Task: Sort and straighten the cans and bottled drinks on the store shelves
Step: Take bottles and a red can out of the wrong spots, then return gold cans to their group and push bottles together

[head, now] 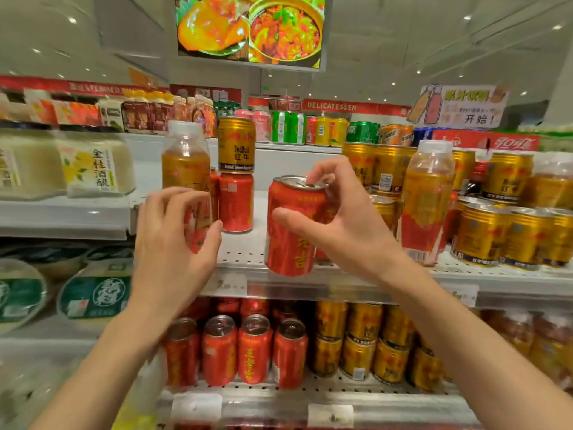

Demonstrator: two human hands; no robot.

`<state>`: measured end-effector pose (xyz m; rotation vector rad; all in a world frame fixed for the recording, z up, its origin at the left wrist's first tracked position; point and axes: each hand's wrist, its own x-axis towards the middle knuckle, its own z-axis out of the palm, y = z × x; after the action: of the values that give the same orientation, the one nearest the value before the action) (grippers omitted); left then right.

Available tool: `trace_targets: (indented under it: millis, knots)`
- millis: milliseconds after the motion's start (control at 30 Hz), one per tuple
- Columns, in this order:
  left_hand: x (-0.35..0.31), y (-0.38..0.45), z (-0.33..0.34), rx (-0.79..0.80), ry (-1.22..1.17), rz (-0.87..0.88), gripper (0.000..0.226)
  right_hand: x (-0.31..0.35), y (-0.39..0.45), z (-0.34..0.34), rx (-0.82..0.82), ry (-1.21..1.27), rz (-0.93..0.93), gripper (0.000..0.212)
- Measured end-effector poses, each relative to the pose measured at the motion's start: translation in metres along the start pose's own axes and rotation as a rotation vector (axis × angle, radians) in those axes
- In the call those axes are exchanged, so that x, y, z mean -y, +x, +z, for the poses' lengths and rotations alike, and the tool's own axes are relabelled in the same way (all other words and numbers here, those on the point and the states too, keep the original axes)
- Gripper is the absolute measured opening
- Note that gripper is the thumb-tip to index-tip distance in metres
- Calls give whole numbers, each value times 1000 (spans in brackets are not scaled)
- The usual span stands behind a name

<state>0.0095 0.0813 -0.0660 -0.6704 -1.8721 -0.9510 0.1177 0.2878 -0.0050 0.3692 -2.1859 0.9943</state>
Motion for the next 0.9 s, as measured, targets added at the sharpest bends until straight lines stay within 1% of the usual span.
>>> trace_targets:
  millis: [100,200,267,333,433,500,567,633,767,900]
  knots:
    - [18,6,1,4,30,-65,65,-1,26,27,84,-123,-58,52]
    - [30,8,7,50,21,-98,82,-8,43,50,129,-344,-161,59]
    - [35,6,11,73,-18,-92,88,-12,51,57,132,-521,-204,63]
    - [39,5,13,86,-54,-77,92,-15,56,59,136,-698,-237,62]
    - [41,4,14,83,-65,-69,93,-18,62,53,189,-876,-212,66]
    - [42,4,15,82,-91,-65,93,-17,62,44,263,-893,-171,71]
    - [44,5,17,86,-132,-70,93,-17,62,42,290,-883,-160,74]
    - [44,5,19,87,-188,-91,93,-18,60,48,242,-880,-176,75]
    - [38,10,20,81,-161,-118,92,-23,56,59,153,-882,-197,75]
    - [38,18,22,77,-107,-112,93,-17,56,53,200,-801,-160,77]
